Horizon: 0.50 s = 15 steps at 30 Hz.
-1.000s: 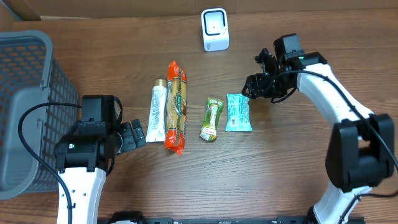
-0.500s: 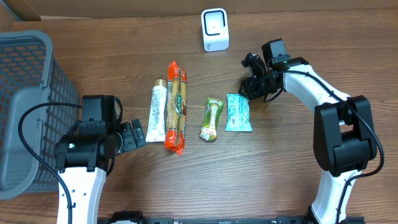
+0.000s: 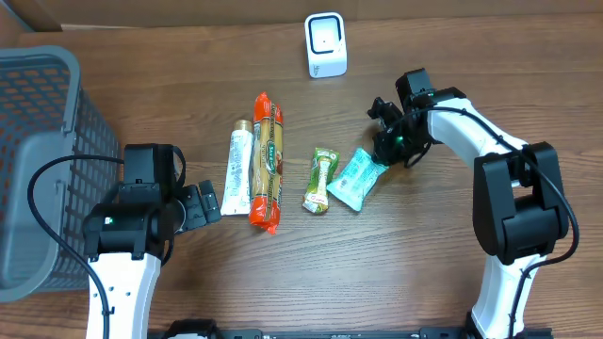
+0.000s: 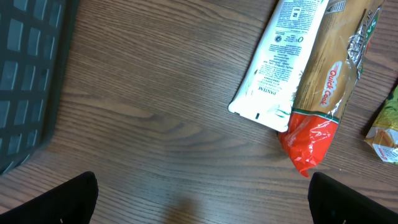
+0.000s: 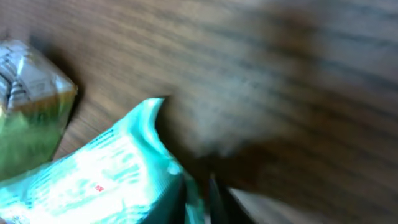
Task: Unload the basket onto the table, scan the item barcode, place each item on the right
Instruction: 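Move the right gripper down onto the mint-green wipes pack, then grasp the wipes pack with the right gripper and lift it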
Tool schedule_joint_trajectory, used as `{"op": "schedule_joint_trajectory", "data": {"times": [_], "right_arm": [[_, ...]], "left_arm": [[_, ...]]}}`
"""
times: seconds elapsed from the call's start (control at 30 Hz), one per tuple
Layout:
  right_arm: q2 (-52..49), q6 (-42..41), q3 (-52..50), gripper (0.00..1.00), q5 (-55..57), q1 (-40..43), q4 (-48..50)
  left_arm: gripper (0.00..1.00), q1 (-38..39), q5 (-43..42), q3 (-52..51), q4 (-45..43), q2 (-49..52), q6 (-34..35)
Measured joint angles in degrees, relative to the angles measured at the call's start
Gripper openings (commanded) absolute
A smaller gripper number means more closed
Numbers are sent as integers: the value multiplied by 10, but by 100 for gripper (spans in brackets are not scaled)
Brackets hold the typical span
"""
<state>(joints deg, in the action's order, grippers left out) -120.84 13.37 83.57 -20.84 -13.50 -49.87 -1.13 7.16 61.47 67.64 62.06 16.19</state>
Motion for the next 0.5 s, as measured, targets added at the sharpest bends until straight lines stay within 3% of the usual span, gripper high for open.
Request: {"op": "schedule_joint_trajectory", "data": {"times": [0.27,0.3,0.37,0.43,0.5], "right_arm": [[1,-141,41,4,0,38,-26],[3,-152,43,7,0,44,-26],[16,-185,45,39,1,67,-34],[34,-182,45,76,-6,83,-51],[47,-144,47,88,-19,81,-67]], "left_arm": [[100,0,0,0,0,0,0],[100,0,0,0,0,0,0],[100,0,0,0,0,0,0],[100,0,0,0,0,0,0],[100,0,0,0,0,0,0]]}}
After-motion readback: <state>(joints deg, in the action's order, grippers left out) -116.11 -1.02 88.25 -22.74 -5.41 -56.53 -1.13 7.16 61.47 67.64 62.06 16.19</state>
